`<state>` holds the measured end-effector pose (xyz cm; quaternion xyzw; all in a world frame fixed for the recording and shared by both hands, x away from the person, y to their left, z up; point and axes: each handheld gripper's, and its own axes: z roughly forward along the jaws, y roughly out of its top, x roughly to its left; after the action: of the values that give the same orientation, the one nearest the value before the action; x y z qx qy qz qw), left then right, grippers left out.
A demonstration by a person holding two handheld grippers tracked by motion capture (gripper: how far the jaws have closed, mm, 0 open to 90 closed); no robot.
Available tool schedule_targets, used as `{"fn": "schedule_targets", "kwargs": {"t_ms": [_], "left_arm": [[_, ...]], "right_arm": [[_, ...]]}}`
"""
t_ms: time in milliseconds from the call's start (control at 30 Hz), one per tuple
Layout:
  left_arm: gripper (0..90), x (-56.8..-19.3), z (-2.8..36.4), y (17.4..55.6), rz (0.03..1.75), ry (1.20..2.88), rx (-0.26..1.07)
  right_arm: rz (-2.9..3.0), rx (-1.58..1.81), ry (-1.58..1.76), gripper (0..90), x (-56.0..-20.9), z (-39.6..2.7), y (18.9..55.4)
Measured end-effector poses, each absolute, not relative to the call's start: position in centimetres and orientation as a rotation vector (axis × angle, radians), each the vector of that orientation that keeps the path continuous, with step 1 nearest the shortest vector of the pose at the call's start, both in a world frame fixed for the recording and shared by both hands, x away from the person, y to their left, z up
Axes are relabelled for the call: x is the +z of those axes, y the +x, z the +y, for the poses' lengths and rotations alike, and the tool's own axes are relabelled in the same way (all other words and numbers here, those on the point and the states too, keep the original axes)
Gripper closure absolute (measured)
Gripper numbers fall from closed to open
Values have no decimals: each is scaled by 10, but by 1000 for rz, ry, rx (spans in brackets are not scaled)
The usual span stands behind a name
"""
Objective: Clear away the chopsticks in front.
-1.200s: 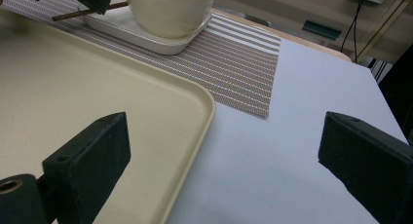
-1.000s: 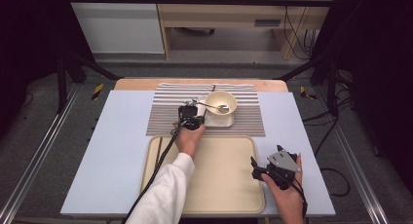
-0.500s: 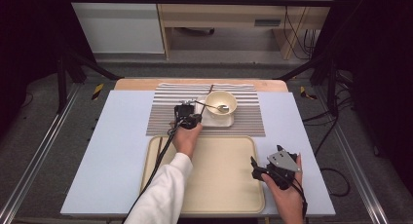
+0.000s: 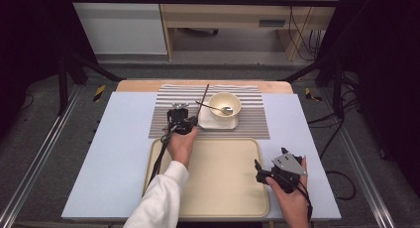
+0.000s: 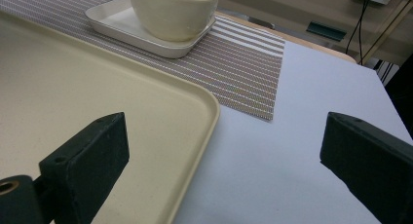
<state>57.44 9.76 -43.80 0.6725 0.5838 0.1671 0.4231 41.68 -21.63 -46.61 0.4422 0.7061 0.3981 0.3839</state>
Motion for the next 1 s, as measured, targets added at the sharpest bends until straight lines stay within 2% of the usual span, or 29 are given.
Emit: {"fn": "schedule_targets", "kwargs": {"t_ms": [567,1000], "left_arm": [[858,-428,128,534,1476,1583,415],[858,-440,138,505,1486,1579,439]], "right_arm": [[1806,1015,1122,41,-466,-216,417],[1811,1007,1114,41,-466,-216,416]]}}
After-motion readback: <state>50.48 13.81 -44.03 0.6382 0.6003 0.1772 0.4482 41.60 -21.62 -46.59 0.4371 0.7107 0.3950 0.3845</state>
